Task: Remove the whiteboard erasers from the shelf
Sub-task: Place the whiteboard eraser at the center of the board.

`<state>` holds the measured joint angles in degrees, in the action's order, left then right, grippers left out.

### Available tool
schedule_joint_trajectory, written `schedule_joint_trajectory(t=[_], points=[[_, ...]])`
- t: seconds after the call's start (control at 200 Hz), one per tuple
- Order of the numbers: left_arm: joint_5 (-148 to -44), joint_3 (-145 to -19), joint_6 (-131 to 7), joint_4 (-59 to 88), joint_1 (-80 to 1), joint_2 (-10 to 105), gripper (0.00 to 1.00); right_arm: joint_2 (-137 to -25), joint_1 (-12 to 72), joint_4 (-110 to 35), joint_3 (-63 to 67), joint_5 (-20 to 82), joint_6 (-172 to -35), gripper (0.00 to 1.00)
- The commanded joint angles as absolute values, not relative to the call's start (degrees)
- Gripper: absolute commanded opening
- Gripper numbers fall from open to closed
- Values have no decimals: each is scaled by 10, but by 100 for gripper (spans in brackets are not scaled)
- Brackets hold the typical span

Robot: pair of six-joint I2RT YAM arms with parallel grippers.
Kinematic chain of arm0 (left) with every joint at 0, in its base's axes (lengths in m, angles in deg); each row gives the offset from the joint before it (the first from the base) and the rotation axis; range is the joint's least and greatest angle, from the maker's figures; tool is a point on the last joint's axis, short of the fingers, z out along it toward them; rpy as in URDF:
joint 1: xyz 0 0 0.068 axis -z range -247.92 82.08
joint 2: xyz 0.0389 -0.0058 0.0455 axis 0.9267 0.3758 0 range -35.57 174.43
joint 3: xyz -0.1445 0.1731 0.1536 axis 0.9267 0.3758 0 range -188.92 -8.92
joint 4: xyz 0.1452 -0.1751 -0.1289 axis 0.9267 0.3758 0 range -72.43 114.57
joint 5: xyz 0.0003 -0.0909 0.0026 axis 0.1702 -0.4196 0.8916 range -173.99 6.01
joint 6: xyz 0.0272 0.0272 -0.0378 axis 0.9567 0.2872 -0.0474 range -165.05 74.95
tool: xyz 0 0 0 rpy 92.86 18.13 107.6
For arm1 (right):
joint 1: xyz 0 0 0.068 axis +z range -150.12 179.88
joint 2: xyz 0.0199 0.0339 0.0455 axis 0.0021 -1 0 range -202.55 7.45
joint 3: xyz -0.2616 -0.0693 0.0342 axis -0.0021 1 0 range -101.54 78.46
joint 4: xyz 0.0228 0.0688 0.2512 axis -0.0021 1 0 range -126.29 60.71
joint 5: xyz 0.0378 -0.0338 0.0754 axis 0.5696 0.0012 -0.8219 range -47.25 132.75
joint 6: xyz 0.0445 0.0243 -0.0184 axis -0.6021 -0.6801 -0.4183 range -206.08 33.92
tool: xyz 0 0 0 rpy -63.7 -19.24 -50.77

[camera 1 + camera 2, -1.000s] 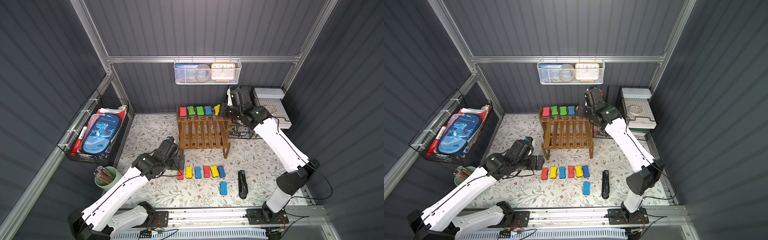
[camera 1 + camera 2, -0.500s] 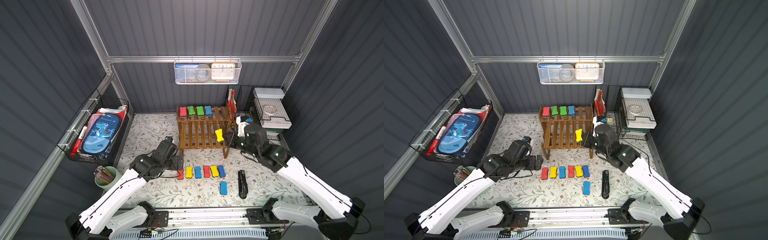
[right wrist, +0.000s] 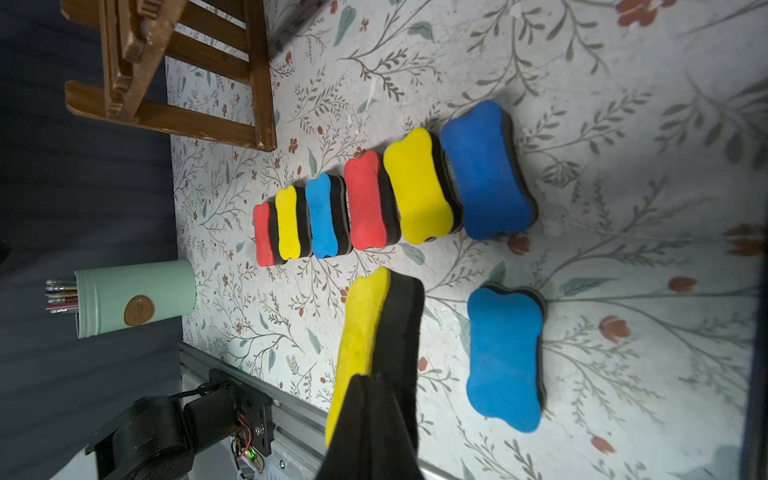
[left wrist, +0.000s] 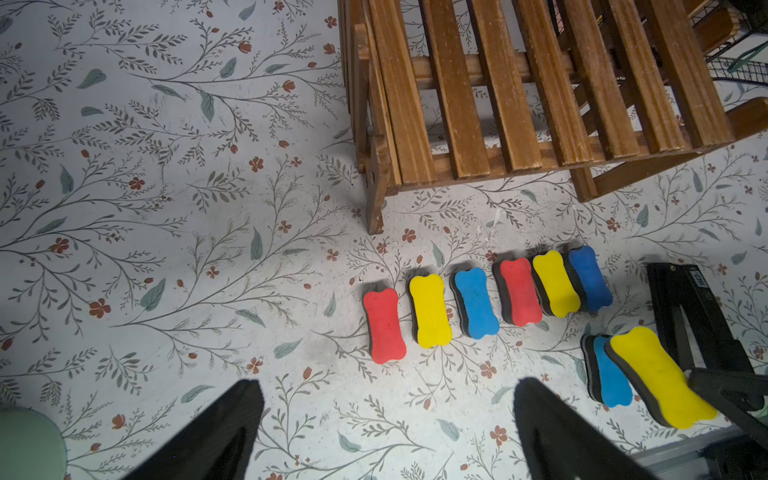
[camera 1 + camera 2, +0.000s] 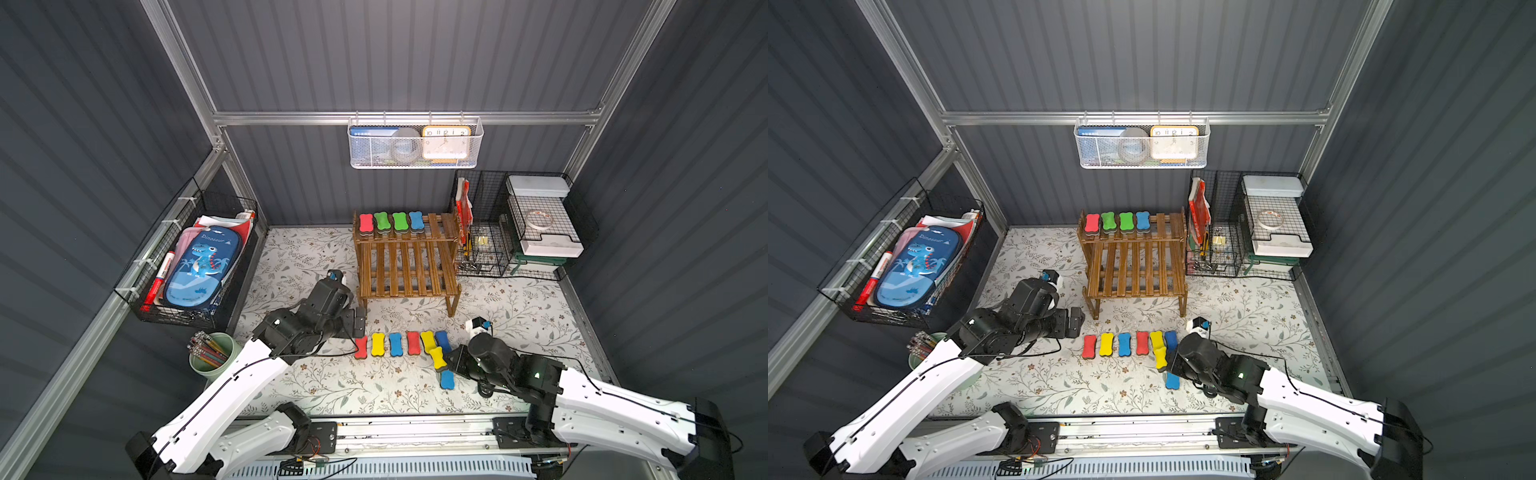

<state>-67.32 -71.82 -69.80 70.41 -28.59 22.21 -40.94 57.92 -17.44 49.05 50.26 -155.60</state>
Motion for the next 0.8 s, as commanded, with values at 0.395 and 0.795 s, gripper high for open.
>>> schedule_joint_trajectory(t=[0.395,0.795], points=[[-655,-745,-677,747,-289,221,99,-493,607,-224,509,513,-1691,0],[-655,-735,-679,741,-289,214,99,-539,606,-236,497,529,-1694,0]])
